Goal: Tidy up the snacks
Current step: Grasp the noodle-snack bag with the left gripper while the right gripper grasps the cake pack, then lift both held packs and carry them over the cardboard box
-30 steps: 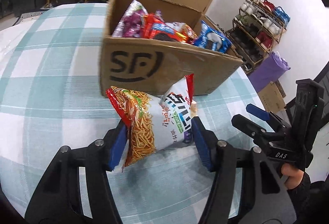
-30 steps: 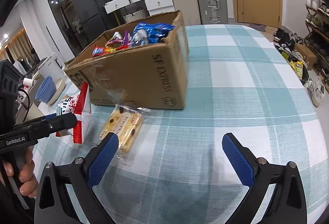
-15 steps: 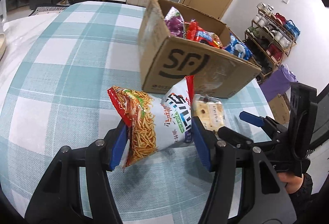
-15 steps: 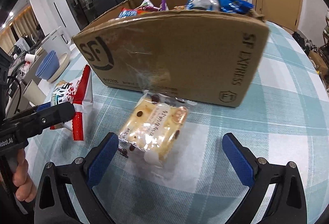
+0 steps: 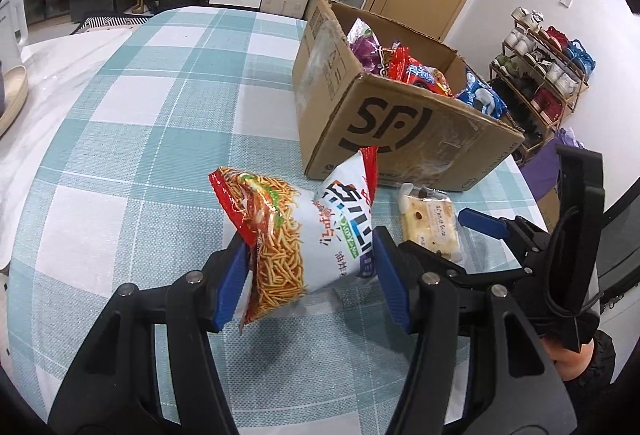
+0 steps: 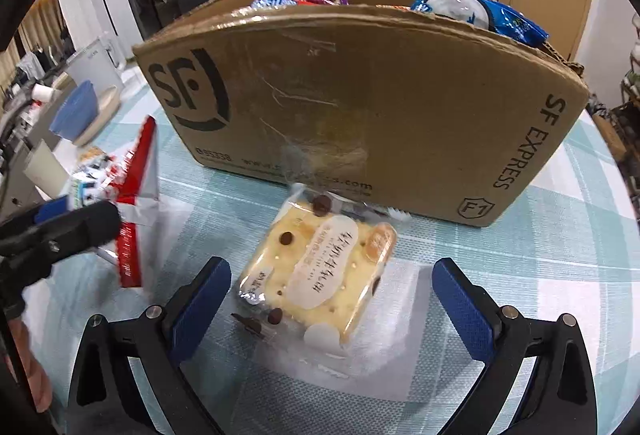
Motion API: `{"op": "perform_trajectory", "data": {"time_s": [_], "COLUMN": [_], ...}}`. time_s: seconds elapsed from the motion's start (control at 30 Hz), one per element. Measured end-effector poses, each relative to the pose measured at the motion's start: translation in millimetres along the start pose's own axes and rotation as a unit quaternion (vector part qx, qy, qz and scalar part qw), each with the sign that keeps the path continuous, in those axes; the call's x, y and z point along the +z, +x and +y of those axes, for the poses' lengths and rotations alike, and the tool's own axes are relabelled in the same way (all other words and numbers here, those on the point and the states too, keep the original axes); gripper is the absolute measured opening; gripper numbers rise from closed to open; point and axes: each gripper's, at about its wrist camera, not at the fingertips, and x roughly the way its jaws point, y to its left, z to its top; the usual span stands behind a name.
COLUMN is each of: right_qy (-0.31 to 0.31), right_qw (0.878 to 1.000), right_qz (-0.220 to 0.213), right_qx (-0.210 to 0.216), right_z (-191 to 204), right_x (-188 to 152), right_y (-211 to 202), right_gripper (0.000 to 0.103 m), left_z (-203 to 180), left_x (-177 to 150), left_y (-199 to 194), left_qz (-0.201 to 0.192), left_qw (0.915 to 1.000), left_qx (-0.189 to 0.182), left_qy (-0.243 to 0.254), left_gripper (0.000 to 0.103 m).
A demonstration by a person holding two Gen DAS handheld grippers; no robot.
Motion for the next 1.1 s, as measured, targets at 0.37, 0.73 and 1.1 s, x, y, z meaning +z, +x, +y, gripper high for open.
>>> {"op": "perform_trajectory", "data": {"time_s": [0.37,0.73,1.1], "right_qy": [-0.007,-0.024,-0.014], "right_qw": [1.0,1.0,0.999], "right_qz": [-0.003,-0.014,-0.036], "right_qx": [-0.013,-0.002,0.024], "right_z": [3,7,-7], "right_x": [-8,-17,-32], "right_y": [-3,-16,-43], "right_gripper": [0.086,0.064,0.064], "left_z": [-1,-2,-10], "left_x": [-1,0,1], "left_y": [-3,-6,-12], "left_qz": [-0.003,-0.006,-0.012], "left_qw": [1.0,1.0,0.9999], "left_qx": [-0.004,-0.003,-0.005], "left_qy": [0.002,0.002,0.01], "left_gripper": [0.057,0.057,0.057]}}
